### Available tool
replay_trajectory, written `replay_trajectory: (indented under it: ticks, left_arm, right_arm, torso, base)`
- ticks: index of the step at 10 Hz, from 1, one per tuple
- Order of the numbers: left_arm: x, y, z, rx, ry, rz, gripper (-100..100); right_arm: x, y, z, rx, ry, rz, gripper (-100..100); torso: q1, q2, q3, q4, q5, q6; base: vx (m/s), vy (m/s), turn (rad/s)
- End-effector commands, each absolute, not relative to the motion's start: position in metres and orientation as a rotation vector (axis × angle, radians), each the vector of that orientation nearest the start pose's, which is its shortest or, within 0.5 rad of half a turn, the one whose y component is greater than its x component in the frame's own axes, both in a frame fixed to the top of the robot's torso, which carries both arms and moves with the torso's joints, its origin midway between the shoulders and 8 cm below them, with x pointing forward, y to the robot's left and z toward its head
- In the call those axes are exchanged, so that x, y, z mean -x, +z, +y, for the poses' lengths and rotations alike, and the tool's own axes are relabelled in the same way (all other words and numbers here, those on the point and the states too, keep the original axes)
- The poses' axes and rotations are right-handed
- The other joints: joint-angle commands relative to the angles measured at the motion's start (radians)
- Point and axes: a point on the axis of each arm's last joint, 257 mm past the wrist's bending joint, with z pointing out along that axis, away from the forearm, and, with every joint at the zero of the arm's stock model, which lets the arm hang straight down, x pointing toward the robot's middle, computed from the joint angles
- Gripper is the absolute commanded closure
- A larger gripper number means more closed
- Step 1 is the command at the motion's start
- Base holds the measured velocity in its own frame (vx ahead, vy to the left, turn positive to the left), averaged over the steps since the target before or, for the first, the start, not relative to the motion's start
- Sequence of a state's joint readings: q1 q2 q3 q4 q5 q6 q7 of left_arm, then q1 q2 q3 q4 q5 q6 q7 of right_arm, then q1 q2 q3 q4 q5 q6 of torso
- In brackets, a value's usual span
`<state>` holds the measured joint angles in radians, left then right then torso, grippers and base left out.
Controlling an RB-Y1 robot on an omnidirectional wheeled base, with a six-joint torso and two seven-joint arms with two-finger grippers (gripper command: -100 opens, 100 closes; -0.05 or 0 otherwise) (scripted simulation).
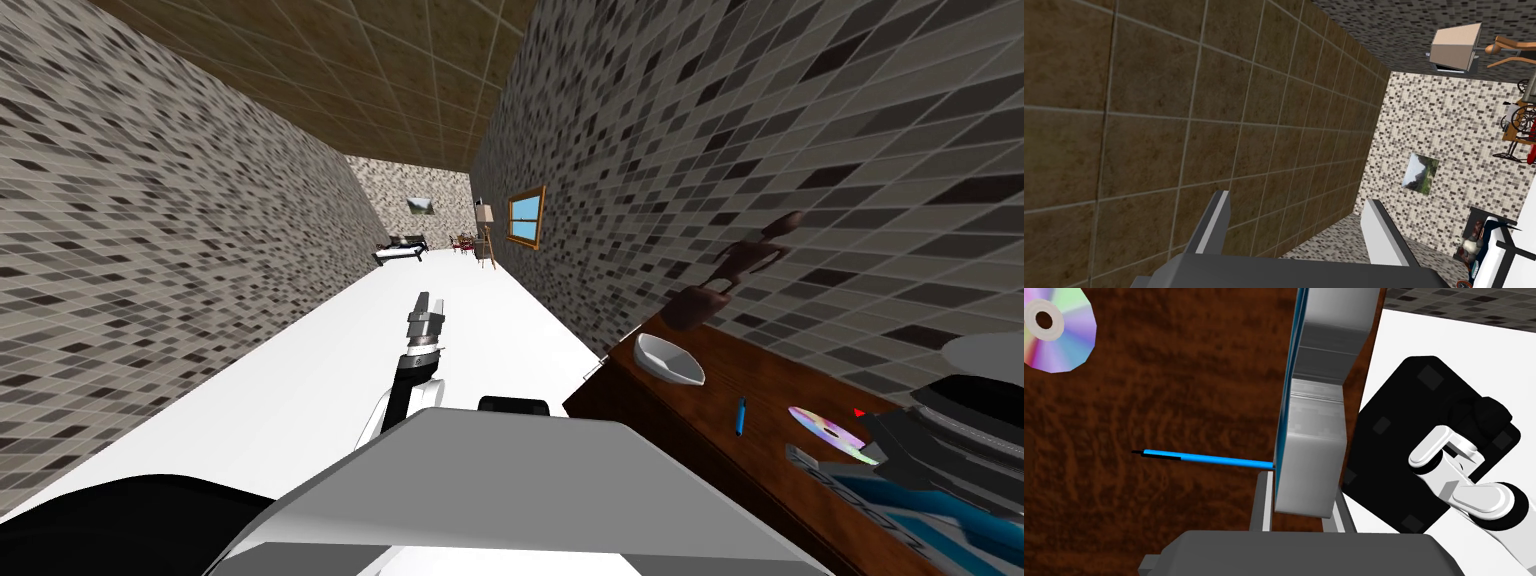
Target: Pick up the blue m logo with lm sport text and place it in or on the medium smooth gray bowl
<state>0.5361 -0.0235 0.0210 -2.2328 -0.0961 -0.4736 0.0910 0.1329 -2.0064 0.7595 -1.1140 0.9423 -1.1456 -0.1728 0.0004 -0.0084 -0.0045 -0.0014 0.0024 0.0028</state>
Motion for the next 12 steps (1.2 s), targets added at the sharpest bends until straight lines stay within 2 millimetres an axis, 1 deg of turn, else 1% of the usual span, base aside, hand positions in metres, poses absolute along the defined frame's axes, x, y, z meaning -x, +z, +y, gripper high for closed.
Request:
replay_trajectory:
  ticks: [1, 4, 6, 8, 10, 12]
  left_arm:
    - [-0.354, -0.015, 0.286, 0.737, -1.266, 0.696, 0]
    - [-0.354, -0.015, 0.286, 0.737, -1.266, 0.696, 0]
    - [-0.354, -0.015, 0.286, 0.737, -1.266, 0.696, 0]
    - [-0.354, -0.015, 0.286, 0.737, -1.266, 0.696, 0]
    - [-0.354, -0.015, 0.286, 0.737, -1.266, 0.696, 0]
    - [-0.354, -0.015, 0.286, 0.737, -1.266, 0.696, 0]
  right_arm:
    - [-0.113, -0.155, -0.707, 1.04, -0.095, 3.205, 100]
    - [-0.12, -0.136, -0.702, 1.034, -0.094, 3.206, 100]
    - [-0.125, -0.12, -0.696, 1.029, -0.093, 3.206, 100]
    - [-0.127, -0.112, -0.694, 1.027, -0.092, 3.207, 100]
    - [-0.131, -0.096, -0.688, 1.022, -0.092, 3.21, 100]
    - [-0.134, -0.077, -0.681, 1.016, -0.091, 3.214, 100]
  torso:
    - [0.0, 0.0, 0.0, 0.0, 0.0, 0.0]
    - [0.0, 0.0, 0.0, 0.0, 0.001, 0.0]
    - [0.0, 0.001, 0.001, 0.0, 0.001, 0.0]
    - [0.001, 0.0, 0.0, 0.0, 0.002, 0.0]
    - [0.002, 0.003, 0.002, 0.001, 0.002, 0.0]
    - [0.003, 0.0, 0.0, 0.0, 0.003, 0.0]
  base:
    - [0.097, 0.04, 0.023]
    - [0.105, 0.021, 0.024]
    - [0.111, 0.018, 0.022]
    - [0.093, 0.022, 0.02]
    - [0.082, 0.015, 0.022]
    - [0.144, 0.023, 0.032]
